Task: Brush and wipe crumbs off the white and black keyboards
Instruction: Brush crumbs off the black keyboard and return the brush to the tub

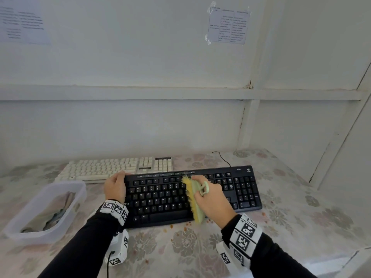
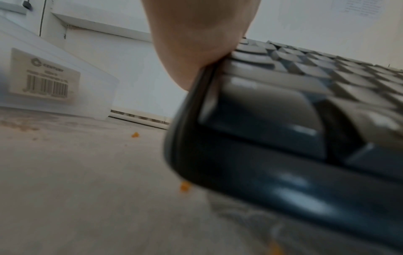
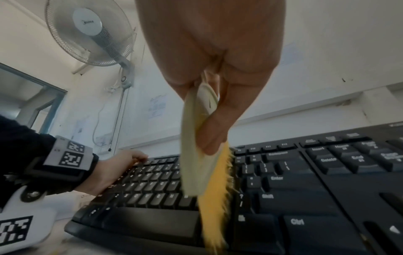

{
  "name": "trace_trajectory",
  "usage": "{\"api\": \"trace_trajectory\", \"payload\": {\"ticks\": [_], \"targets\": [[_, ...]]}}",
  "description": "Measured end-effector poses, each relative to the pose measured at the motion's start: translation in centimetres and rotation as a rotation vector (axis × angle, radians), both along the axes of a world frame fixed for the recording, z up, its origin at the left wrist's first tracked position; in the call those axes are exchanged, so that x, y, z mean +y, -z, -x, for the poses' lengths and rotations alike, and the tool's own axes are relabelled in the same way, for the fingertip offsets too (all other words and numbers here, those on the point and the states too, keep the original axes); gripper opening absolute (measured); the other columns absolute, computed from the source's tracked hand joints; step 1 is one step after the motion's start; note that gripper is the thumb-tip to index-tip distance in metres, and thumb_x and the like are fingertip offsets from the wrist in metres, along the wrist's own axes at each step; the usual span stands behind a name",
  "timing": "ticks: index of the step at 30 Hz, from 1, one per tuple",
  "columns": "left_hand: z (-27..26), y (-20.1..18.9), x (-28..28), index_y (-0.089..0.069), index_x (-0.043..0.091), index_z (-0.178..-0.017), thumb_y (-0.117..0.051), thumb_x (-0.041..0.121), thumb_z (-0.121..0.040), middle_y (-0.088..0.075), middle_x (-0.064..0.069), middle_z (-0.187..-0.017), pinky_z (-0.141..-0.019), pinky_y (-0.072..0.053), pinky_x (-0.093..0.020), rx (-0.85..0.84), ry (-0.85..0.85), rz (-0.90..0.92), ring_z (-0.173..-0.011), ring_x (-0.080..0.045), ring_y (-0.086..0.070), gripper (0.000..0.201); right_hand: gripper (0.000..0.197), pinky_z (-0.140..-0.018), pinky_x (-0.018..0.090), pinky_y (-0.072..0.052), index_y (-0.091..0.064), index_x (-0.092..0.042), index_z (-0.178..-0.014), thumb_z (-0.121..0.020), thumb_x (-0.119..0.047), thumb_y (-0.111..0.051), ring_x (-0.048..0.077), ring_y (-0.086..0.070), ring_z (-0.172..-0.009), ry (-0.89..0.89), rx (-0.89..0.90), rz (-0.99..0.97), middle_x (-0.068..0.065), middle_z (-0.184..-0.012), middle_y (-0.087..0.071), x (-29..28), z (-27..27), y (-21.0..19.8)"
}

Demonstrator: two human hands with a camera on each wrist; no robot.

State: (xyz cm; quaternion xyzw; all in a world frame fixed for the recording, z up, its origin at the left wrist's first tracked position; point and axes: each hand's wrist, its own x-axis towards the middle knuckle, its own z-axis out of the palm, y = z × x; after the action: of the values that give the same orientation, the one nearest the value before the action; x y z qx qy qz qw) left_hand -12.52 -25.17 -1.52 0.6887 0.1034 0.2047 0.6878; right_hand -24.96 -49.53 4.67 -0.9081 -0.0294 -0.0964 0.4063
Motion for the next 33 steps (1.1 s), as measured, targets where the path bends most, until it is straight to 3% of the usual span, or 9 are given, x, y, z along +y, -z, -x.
{"api": "trace_trajectory", "payload": {"ticks": [4,10,13,18,22,25,28,30,33], "targets": [[0.1,-0.1,0.0,-0.067,0.010,-0.072,-0.044,0.016,-0.096,-0.061,-0.007,-0.068,-0.078,-0.045,-0.035,-0.011,0.014,-0.001,-0.074,-0.025,-0.055,0.034,0.030,-0.041,0.011,-0.035,-0.057,-0.021,-0.116,-0.090,-0.012,-0.044,0.003,-0.043,-0.046,0.057,0.178,0.045,0.001,-0.090,-0.062,-0.2,-0.3,-0.6],[0.4,-0.5,-0.2,-0.069,0.005,-0.083,-0.045,0.016,-0.096,-0.061,-0.003,-0.070,-0.072,-0.044,-0.028,-0.008,0.007,0.019,-0.074,-0.022,-0.055,0.030,0.041,-0.047,0.006,-0.035,-0.045,-0.027,-0.131,-0.094,-0.009,-0.046,0.005,-0.043,-0.047,-0.021,-0.314,-0.071,-0.009,-0.064,-0.049,2.1,-1.1,-1.8],[0.8,-0.7,-0.3,-0.068,0.006,-0.082,-0.045,0.016,-0.096,-0.060,-0.001,-0.069,-0.067,-0.043,-0.025,-0.012,-0.005,0.003,-0.069,-0.017,-0.054,0.030,0.041,-0.050,0.006,-0.036,-0.042,-0.026,-0.130,-0.093,-0.007,-0.045,0.003,-0.044,-0.054,-0.036,-0.245,-0.005,-0.008,-0.070,-0.048,2.6,-1.2,-1.0],[0.3,-0.2,0.1,-0.067,0.013,-0.070,-0.045,0.017,-0.096,-0.063,-0.004,-0.069,-0.075,-0.045,-0.031,-0.016,0.017,0.000,-0.072,-0.022,-0.057,0.034,0.035,-0.036,0.015,-0.030,-0.043,-0.024,-0.123,-0.091,-0.008,-0.043,0.005,-0.035,-0.038,-0.038,0.006,0.113,-0.004,-0.058,-0.044,1.8,0.4,-0.3],[0.6,-0.4,0.0,-0.065,0.016,-0.067,-0.045,0.017,-0.097,-0.061,-0.002,-0.067,-0.067,-0.043,-0.026,-0.032,0.012,-0.009,-0.066,-0.016,-0.055,0.035,0.024,-0.038,0.013,-0.033,-0.048,-0.022,-0.112,-0.091,-0.011,-0.045,0.006,-0.038,-0.044,-0.002,0.161,0.097,-0.001,-0.073,-0.053,1.2,0.2,-1.1],[0.6,-0.4,0.1,-0.066,0.015,-0.068,-0.045,0.016,-0.097,-0.062,-0.003,-0.068,-0.069,-0.044,-0.028,-0.031,0.011,-0.001,-0.068,-0.019,-0.056,0.035,0.029,-0.040,0.011,-0.038,-0.048,-0.022,-0.119,-0.092,-0.011,-0.046,0.006,-0.048,-0.048,0.022,-0.010,-0.019,0.001,-0.078,-0.059,2.0,-0.7,-2.5],[0.7,-0.6,-0.1,-0.064,0.015,-0.067,-0.045,0.013,-0.096,-0.061,-0.003,-0.067,-0.065,-0.044,-0.025,-0.040,0.014,0.011,-0.066,-0.017,-0.055,0.036,0.040,-0.047,0.012,-0.045,-0.040,-0.025,-0.129,-0.093,-0.009,-0.048,0.006,-0.059,-0.056,-0.110,-0.230,-0.116,0.002,-0.081,-0.063,4.1,-1.0,-2.1],[0.9,-0.8,-0.2,-0.063,0.015,-0.066,-0.045,0.012,-0.096,-0.060,-0.002,-0.066,-0.062,-0.043,-0.024,-0.042,0.010,0.013,-0.064,-0.015,-0.054,0.036,0.042,-0.052,0.015,-0.048,-0.038,-0.028,-0.129,-0.093,-0.008,-0.048,0.011,-0.062,-0.066,-0.141,-0.225,-0.096,0.007,-0.087,-0.064,5.1,-0.9,-1.1],[0.6,-0.6,0.0,-0.065,0.014,-0.067,-0.045,0.012,-0.097,-0.061,-0.005,-0.066,-0.068,-0.044,-0.028,-0.036,0.031,0.034,-0.065,-0.018,-0.055,0.036,0.039,-0.041,0.016,-0.039,-0.041,-0.027,-0.125,-0.091,-0.007,-0.046,0.006,-0.048,-0.044,-0.120,-0.060,-0.029,0.001,-0.067,-0.056,5.4,-0.2,-0.4]]}}
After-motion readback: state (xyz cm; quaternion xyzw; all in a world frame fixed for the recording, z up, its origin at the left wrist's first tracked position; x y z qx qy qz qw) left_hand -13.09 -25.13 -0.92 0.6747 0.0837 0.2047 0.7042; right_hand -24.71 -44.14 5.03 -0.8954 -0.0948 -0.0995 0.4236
